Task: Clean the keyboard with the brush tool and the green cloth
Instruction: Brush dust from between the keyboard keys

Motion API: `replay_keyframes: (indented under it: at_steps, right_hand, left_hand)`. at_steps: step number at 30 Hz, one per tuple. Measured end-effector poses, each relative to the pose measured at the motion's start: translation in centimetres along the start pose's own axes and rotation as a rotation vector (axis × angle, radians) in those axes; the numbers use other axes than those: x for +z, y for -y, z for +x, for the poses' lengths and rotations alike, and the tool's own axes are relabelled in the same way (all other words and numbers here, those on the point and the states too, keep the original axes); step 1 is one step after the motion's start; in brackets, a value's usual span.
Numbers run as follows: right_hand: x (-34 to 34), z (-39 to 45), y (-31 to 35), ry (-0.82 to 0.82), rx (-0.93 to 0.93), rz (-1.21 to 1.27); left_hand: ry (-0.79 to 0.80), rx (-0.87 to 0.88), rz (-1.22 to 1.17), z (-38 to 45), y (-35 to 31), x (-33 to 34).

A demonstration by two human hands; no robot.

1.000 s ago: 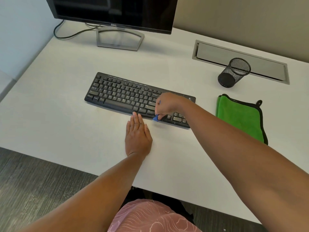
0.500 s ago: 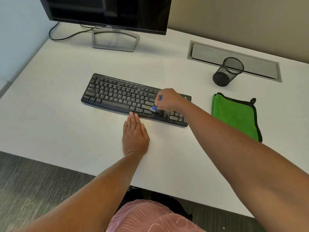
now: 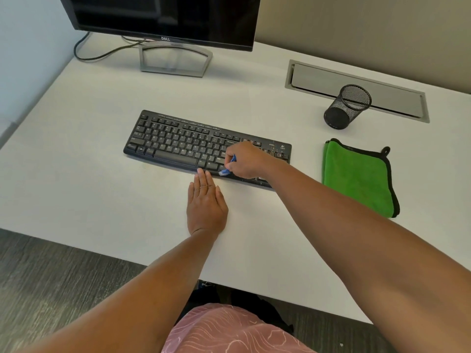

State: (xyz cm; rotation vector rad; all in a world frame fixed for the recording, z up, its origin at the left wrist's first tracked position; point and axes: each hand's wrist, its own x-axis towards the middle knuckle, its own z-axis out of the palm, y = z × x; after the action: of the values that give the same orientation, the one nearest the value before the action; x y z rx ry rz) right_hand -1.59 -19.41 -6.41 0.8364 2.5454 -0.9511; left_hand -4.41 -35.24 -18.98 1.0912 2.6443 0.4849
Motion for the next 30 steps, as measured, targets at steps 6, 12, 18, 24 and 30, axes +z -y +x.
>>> replay_keyframes:
  at_steps: [6,12,18,24,30]
  right_hand:
    - [-1.8,0.0,0.6,0.129,0.086,-0.227]
    - [-2.5,0.3,-0.7,-0.032,0.132,-0.118]
    - [-3.0,0.0,-2.1,0.054,0.23,0.073]
    - [-2.4,-0.2,-2.7,-0.058,0.25,-0.066]
    - [-3.4,-0.5,-3.1,-0.04,0.221,0.034]
  left_hand:
    - [-0.001,0.001,-0.003,0.0,0.1,0.0]
    - [0.001,0.003,0.008,0.0,0.1,0.1]
    - [0.001,0.004,0.004,0.0,0.1,0.1]
    - [0.006,-0.002,0.005,-0.1,0.0,0.0]
    - [0.004,0.001,0.003,0.0,0.1,0.1]
